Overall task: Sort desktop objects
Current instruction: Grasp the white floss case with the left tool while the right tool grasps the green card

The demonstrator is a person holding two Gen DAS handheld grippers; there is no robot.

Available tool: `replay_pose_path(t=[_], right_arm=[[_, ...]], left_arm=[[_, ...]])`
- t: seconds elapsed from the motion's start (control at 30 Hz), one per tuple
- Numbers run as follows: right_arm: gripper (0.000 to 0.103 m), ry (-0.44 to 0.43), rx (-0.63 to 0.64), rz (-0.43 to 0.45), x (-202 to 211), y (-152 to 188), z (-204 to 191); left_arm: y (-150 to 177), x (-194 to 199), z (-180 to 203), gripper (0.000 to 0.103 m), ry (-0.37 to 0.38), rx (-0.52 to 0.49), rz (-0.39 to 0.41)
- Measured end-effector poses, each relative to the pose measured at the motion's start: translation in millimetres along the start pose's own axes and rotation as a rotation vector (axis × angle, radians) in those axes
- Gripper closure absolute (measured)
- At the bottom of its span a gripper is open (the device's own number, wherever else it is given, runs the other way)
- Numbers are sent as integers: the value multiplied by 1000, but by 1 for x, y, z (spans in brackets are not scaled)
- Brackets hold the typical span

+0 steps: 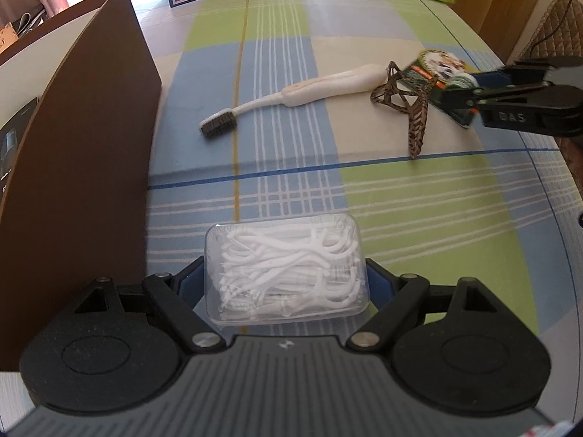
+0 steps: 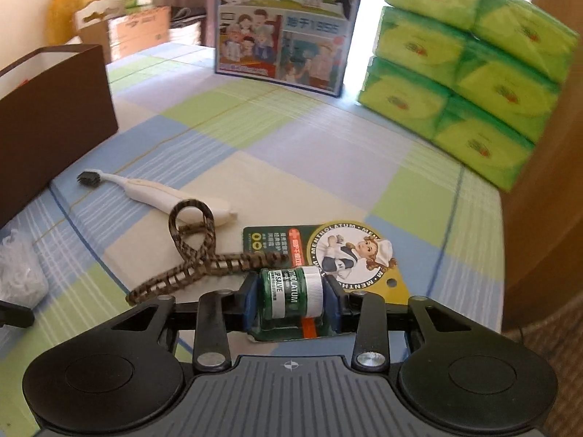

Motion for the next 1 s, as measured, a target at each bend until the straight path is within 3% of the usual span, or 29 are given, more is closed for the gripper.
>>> replay_pose_path(t=[0.33,0.7,1.0], right_arm=[[71,99,-202,-73,50,46,2],[71,-2,-220,-150,107,102,-38],[72,-98,-181,-180,135,100,-80]], left_arm=[[6,2,6,19,6,-26,10],[35,23,26,19,51,-67,7],[69,51,26,19,78,-36,4]])
Point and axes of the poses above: each gripper's, at about its wrist camera, not at the fingertips, and x roughly against the way its jaws point, z to its right, y to its underside, the point moved 4 cm from there along -x, roughly the way its jaws point, and after that the axes turned 10 degrees about -x, right-handed, at the moved point
